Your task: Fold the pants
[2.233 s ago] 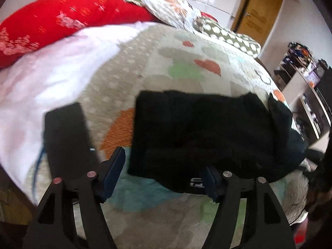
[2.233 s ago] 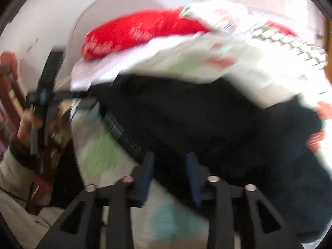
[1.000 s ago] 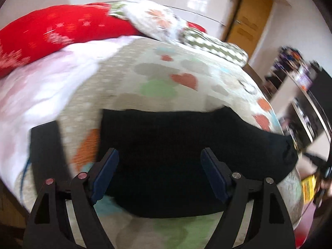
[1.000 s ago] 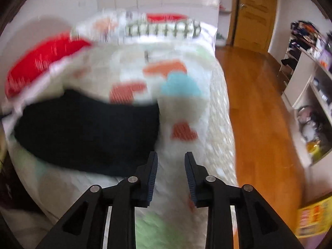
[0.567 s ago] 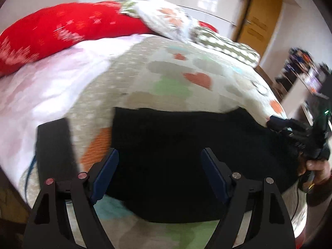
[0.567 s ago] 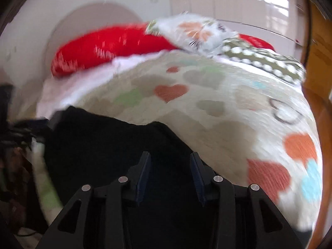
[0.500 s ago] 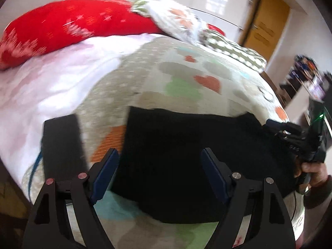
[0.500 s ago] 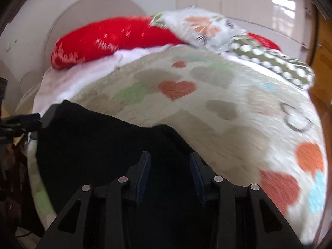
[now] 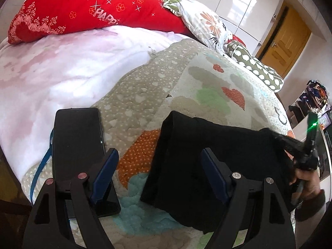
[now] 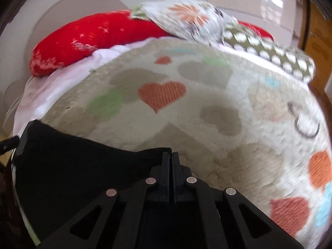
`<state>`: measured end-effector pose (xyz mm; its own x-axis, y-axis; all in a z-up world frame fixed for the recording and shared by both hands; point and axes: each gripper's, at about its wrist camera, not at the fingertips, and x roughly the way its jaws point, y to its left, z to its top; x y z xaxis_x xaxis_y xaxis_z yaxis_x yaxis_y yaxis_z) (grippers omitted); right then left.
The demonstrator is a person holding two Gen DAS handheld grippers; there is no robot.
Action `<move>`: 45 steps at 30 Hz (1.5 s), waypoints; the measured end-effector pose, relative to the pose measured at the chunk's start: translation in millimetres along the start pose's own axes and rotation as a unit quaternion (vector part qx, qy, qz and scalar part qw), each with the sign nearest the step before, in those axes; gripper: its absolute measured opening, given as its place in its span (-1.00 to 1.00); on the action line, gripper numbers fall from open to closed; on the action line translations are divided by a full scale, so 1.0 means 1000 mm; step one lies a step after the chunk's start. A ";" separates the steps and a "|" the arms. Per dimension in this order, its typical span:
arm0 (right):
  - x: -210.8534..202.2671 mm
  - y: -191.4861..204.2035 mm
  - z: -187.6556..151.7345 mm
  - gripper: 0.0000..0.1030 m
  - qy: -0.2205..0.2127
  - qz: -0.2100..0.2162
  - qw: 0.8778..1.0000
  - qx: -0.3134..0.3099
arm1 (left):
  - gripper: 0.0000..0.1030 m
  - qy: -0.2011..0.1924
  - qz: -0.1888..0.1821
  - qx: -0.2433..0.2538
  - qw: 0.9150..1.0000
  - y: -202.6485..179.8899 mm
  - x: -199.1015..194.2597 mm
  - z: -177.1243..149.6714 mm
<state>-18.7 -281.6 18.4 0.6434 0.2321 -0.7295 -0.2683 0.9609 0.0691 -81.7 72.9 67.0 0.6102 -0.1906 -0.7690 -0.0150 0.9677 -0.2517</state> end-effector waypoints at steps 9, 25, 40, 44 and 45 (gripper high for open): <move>-0.053 0.027 -0.012 -0.28 -0.054 -0.020 0.998 -0.009 | 0.59 -0.020 -0.001 0.029 0.999 -0.006 -0.017 0.000; -0.031 0.037 -0.049 -0.22 -0.004 -0.007 1.000 0.006 | 0.62 0.042 0.037 0.055 0.997 -0.035 0.050 -0.002; -0.166 -0.050 -0.186 0.21 -0.040 -0.052 0.992 0.109 | 0.62 -0.035 -0.043 0.122 0.991 -0.127 -0.023 -0.018; -0.193 -0.083 -0.197 0.22 -0.055 -0.083 0.984 0.144 | 0.62 0.015 -0.074 0.152 0.985 -0.162 0.000 -0.033; -0.195 -0.091 -0.199 0.21 -0.058 -0.086 0.983 0.154 | 0.62 0.022 -0.079 0.155 0.984 -0.168 0.004 -0.035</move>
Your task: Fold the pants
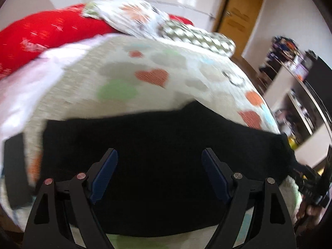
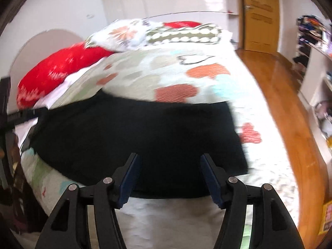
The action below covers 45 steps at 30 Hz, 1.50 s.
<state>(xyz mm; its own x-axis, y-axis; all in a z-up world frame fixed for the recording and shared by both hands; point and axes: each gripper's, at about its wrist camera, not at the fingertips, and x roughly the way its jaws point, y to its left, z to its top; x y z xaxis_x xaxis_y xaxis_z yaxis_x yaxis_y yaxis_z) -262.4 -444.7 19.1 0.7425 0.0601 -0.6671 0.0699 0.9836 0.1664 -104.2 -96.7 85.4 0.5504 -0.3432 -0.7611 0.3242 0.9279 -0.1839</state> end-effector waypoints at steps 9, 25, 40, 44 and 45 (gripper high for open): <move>0.020 -0.012 -0.010 0.20 0.032 -0.019 0.999 -0.008 | 0.62 0.046 0.005 0.057 0.997 -0.061 0.047 -0.015; 0.019 -0.012 -0.013 0.25 0.026 0.002 1.000 0.008 | 0.64 0.048 0.021 0.077 0.996 -0.082 0.063 -0.027; -0.019 -0.027 -0.023 0.34 0.016 0.006 0.999 0.040 | 0.64 0.040 -0.023 0.101 0.994 -0.113 0.053 -0.012; -0.017 -0.035 -0.031 0.35 0.025 -0.001 0.998 0.053 | 0.64 0.055 -0.054 0.120 0.990 -0.129 0.059 -0.006; -0.016 -0.039 -0.034 0.35 0.027 0.001 0.998 0.061 | 0.64 0.061 -0.063 0.127 0.988 -0.135 0.061 -0.004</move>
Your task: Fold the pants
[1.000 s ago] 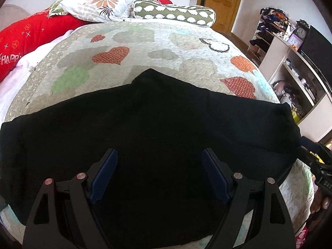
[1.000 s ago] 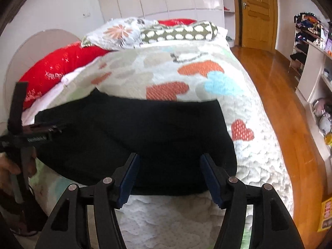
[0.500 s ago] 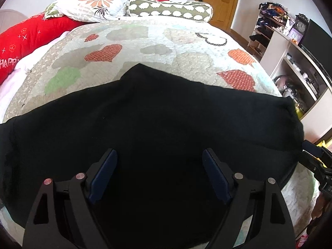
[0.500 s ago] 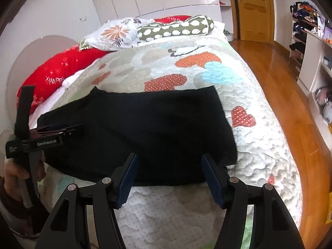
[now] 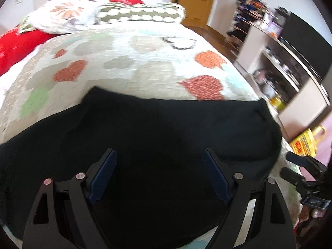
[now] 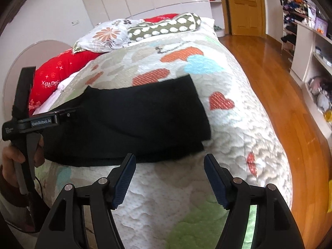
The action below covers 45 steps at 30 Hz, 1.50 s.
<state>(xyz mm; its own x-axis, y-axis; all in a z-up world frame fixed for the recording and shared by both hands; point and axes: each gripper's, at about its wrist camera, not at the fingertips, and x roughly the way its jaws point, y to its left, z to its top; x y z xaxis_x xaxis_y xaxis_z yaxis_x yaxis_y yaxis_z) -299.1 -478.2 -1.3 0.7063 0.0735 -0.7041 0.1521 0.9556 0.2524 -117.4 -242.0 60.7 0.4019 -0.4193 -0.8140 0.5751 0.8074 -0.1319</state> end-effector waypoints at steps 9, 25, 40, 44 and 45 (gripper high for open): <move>0.009 -0.012 -0.006 0.44 -0.005 0.047 0.998 0.050 | 0.64 0.038 -0.087 0.086 0.992 -0.054 0.031 0.040; 0.028 -0.021 -0.003 0.58 -0.051 0.090 0.988 0.114 | 0.55 0.103 -0.196 0.169 0.960 -0.143 0.105 0.082; -0.008 0.032 0.044 -0.59 -0.116 0.093 0.988 0.048 | 0.22 0.028 -0.191 0.043 0.980 -0.058 0.021 0.103; -0.005 0.087 0.065 -0.60 -0.123 0.120 0.985 -0.023 | 0.57 -0.014 -0.170 -0.024 0.985 0.016 -0.027 0.089; 0.000 0.104 0.067 -0.60 -0.119 0.132 0.983 -0.041 | 0.58 -0.021 -0.162 -0.040 0.986 0.034 -0.036 0.083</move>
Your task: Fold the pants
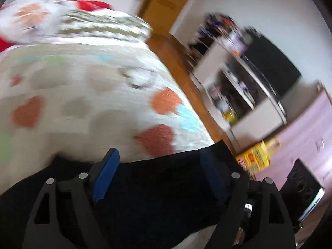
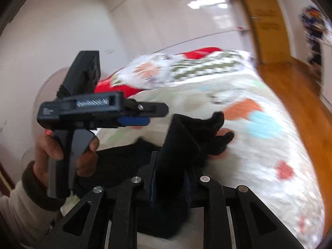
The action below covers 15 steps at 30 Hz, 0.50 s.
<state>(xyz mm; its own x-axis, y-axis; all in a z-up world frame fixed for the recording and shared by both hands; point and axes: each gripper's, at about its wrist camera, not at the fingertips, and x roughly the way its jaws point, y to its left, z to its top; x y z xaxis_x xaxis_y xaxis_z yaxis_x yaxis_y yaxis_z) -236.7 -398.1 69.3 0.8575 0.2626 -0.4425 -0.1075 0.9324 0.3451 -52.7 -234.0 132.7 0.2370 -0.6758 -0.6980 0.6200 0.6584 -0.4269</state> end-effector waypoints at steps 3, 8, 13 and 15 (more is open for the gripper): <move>0.041 0.035 -0.004 -0.40 0.034 0.055 0.998 -0.025 | 0.60 -0.019 0.032 -0.053 0.998 0.039 -0.035 -0.022; 0.104 0.060 -0.029 0.14 0.157 0.129 0.979 0.012 | 0.60 -0.015 0.065 -0.101 0.993 0.078 -0.050 -0.060; 0.057 0.032 -0.014 0.30 0.089 0.049 0.995 -0.025 | 0.60 0.005 0.056 -0.124 0.991 0.087 -0.037 -0.088; 0.056 0.011 -0.010 0.30 0.087 0.013 0.996 -0.005 | 0.60 0.015 0.054 -0.123 0.991 0.084 -0.026 -0.095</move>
<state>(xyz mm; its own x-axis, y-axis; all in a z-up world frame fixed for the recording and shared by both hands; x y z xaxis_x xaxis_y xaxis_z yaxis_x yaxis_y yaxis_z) -194.4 -371.1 40.0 0.7547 0.3240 -0.5704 -0.1333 0.9271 0.3503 -77.8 -130.3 60.6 0.2681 -0.5886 -0.7627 0.3897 0.7902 -0.4729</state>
